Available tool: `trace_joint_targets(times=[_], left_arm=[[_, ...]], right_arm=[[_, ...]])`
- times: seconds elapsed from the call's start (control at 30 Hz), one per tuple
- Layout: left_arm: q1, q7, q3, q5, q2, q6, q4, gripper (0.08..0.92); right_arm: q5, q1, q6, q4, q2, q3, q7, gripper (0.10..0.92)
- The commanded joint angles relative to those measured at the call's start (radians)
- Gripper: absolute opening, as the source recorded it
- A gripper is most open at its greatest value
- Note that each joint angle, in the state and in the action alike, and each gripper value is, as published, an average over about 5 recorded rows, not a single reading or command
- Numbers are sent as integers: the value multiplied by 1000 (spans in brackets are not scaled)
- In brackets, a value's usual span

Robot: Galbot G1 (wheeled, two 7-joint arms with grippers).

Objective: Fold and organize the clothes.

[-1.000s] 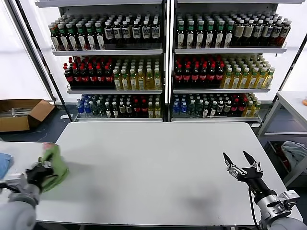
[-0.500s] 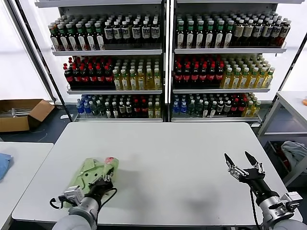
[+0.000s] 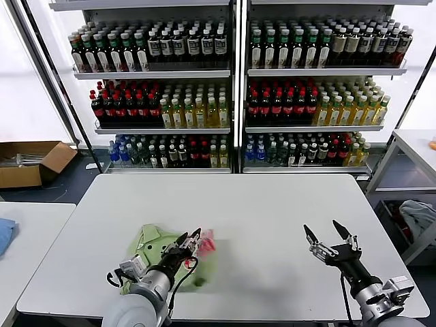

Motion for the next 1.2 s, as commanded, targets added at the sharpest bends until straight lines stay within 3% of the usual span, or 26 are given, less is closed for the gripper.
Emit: trace_joint_targets(times=[0.03,0.17,0.33,0.53,0.8,0.9,1.2], left_arm=[[-3,27,-48,-30,14,-54,-24,548],[19,67,-177,54,69,-40,-44,661],[44,211,-336,355,92,-17,-5,792],[71,264,-415,447,60,-27,-30,822],[98,247,-422,416,30,-25,-59,823],[95,233,-428,377,26,-19,-64,823],[78,202,-420,317,5,-11,-63,823]], right_arm=[[-47,17,-50,19,0,-166,27,823],[-41,100,-125,-15,-19,-357,73,823],[-32,280,-193,-136,-45,-606,109,823],[-71,424,-234,-270,-35,-820,116,823],[-87,551,-287,-385,9,-931,153,820],[-74,581,-285,-393,12,-941,155,778],[-94,582,-257,-384,7,-921,129,524]])
